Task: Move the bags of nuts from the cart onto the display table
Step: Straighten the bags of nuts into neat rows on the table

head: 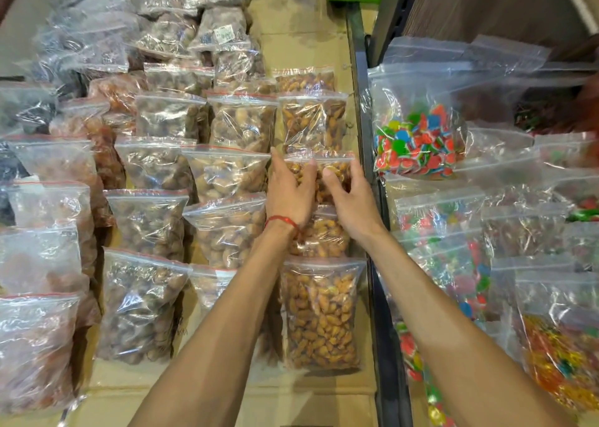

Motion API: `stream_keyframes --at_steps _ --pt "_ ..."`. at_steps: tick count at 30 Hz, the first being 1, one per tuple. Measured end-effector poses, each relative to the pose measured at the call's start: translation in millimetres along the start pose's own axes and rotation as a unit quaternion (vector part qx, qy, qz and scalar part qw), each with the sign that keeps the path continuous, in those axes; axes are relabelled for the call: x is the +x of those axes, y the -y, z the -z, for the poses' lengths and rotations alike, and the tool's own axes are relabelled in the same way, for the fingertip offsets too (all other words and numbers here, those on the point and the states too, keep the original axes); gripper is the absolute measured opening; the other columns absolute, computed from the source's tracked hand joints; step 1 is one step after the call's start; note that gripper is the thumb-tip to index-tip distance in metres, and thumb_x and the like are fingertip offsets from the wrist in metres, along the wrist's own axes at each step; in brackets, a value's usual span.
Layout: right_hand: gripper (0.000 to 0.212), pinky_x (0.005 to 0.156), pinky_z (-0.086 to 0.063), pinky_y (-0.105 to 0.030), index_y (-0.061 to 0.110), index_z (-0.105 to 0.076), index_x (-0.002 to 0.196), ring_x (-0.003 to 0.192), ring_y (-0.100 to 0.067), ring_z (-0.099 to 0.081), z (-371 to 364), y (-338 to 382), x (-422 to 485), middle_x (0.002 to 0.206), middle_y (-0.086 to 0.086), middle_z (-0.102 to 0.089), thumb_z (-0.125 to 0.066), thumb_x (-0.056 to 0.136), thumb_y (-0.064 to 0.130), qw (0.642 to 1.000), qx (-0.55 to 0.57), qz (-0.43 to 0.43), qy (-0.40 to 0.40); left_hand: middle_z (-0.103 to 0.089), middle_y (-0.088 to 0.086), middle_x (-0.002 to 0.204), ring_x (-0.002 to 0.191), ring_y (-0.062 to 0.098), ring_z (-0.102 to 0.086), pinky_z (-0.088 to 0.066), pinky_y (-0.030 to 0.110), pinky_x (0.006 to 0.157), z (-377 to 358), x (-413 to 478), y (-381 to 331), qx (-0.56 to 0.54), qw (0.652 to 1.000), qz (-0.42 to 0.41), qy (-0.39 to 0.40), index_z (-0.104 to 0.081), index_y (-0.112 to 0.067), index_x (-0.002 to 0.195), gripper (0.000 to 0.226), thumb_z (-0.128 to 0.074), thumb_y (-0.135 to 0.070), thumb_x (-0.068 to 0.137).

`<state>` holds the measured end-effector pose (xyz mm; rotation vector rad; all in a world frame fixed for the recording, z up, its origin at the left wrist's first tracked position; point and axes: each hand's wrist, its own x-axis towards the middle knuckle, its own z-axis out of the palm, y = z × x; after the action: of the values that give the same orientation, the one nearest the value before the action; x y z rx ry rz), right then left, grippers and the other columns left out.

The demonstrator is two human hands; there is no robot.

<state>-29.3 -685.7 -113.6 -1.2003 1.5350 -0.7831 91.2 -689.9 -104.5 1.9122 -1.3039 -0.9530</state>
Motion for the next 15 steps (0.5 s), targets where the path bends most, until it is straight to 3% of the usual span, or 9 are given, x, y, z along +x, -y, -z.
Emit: stream_keyframes --at_steps 3,5,9,15 --pt "0.071 0.116 -0.046 -0.053 0.015 -0.046 0.153 0.134 -0.023 -0.059 1.6 -6.7 1.7 0.145 -0.006 -0.063 -0.058 0.098 0.060 1.000 0.006 0.010 -0.021 -0.027 0.012 0.169 0.154 0.026 -0.031 -0.028 0.037 0.122 -6.2 1.9 2.4 -0.002 1.000 -0.009 -0.019 -0.014 -0.009 0.164 0.078 -0.048 -0.048 0.106" --pt "0.077 0.110 -0.049 -0.055 0.014 -0.051 0.145 0.125 -0.024 -0.063 -1.8 -8.2 0.9 0.136 -0.006 -0.067 -0.053 0.091 0.069 0.999 -0.015 0.021 -0.046 -0.028 0.013 0.168 0.154 0.026 -0.030 -0.028 0.040 0.123 -8.4 1.7 4.0 0.000 1.000 -0.021 -0.020 -0.017 -0.010 0.164 0.074 -0.048 -0.046 0.106" --pt "0.093 0.120 -0.041 -0.051 0.027 -0.025 0.164 0.149 -0.021 -0.047 -5.3 -10.7 4.6 0.165 0.002 -0.046 -0.043 0.090 0.081 0.998 -0.064 0.026 -0.007 -0.037 0.012 0.164 0.149 0.025 -0.037 -0.030 0.036 0.122 -6.5 1.7 9.2 -0.047 0.998 -0.015 -0.026 -0.022 -0.011 0.162 0.068 -0.049 -0.041 0.107" --pt "0.110 0.123 -0.037 -0.056 0.030 -0.027 0.163 0.152 -0.022 -0.042 -2.0 -22.3 14.9 0.165 0.000 -0.045 -0.044 0.078 0.097 0.999 -0.033 -0.001 0.011 -0.029 0.011 0.168 0.152 0.024 -0.031 -0.024 0.023 0.111 -3.2 -2.6 4.1 -0.046 0.999 0.005 0.001 -0.013 -0.014 0.164 0.071 -0.046 -0.043 0.108"
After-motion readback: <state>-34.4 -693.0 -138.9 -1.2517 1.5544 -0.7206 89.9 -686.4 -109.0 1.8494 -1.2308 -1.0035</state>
